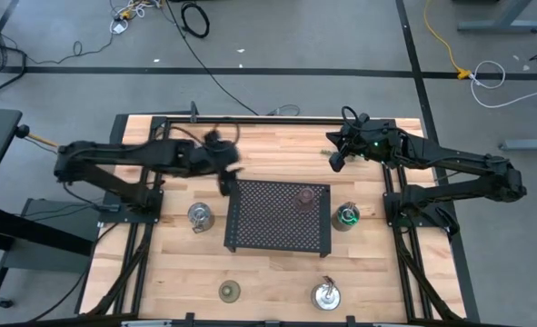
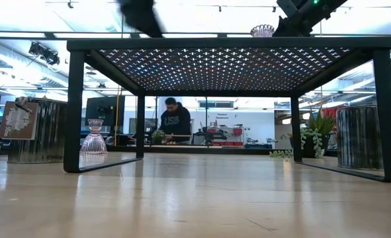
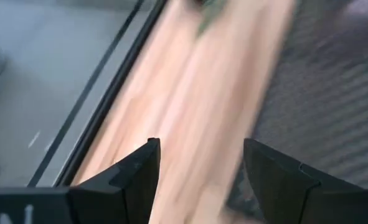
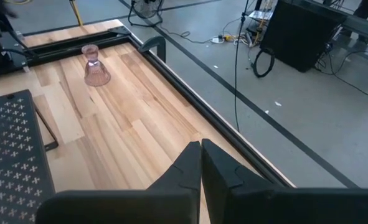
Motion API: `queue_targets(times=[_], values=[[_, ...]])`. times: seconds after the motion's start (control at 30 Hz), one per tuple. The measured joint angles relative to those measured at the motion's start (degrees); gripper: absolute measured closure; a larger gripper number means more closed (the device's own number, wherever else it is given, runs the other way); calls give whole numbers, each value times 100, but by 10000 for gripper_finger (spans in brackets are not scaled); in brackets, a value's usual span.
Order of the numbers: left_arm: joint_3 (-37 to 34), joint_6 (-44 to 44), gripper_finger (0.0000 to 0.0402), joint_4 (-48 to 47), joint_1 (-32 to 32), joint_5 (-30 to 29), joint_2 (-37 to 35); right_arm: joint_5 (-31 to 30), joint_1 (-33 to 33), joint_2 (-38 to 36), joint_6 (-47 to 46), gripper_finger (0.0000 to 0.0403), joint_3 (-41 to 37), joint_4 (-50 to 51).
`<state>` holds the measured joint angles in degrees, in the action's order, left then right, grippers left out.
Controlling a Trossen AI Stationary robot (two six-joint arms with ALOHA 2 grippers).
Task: Pick & Place candle stick holders
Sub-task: Put the pink candle holder on the shelf
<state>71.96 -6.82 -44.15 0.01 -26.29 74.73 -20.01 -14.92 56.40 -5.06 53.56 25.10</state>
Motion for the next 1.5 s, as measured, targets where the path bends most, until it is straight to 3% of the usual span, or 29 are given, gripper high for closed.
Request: queue_targets(times=[0.4,0.63,0.97,1.17,1.5], values=[[-3488,-2369,168,-97,330,-1689,-3201,99,1,-2,20,389,0,-14],[-4935,-3176,168,429,369,-1977,-4471,106,0,-2,37,389,0,-156],[-6252,-3603,168,1547,369,-2269,-4743,152,2,-2,91,389,0,-221],[-6335,-3132,168,2064,389,-2280,-4686,155,0,-2,97,389,0,-227],[-6335,-3260,168,2402,567,-2089,-4649,151,2,-2,128,389,0,-312]])
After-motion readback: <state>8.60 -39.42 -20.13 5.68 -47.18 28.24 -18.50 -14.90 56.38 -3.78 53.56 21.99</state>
